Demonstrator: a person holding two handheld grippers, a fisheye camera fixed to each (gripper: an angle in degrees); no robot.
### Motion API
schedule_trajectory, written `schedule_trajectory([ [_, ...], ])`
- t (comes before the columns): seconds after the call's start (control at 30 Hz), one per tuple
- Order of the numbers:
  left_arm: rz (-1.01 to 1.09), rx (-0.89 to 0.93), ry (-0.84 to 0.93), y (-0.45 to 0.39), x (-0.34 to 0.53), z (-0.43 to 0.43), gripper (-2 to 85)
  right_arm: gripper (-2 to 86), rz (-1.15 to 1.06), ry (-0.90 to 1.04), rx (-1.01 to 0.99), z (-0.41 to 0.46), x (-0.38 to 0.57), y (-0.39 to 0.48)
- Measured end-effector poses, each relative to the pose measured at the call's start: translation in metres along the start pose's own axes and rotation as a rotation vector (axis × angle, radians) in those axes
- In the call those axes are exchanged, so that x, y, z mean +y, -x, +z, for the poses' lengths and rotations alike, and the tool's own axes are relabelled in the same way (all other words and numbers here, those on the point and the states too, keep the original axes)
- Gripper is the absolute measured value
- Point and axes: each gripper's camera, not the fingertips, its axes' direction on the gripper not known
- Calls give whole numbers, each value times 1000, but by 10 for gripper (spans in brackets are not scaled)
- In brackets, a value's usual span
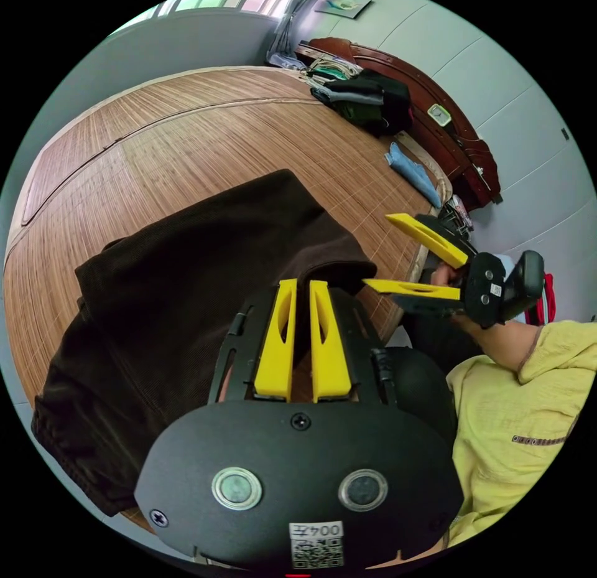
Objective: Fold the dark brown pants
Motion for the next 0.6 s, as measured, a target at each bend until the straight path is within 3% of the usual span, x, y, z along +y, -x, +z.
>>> schedule_trajectory([
  [0.1, 9, -19, 8, 1, 0, -2, 29, 160, -192, 11, -13, 19, -49, 21],
  [0.2, -5, -40, -17, 3, 9, -5, 39, 70, -334, 88, -59, 47, -90, 20],
  [0.3, -42, -11, -143, 6, 39, -30, 61, 63, -276, 196, -300, 54, -124, -24],
  [0.37, -3, 75, -339, -1, 79, -50, 73, 63, -204, 226, -458, 56, -137, -59],
  [0.43, 29, 92, -415, -9, 101, -42, 82, 63, -169, 234, -522, 59, -141, -77],
  [0.6, 102, 200, -312, -15, 96, 22, 140, 62, -128, 240, -584, 63, -145, -101],
])
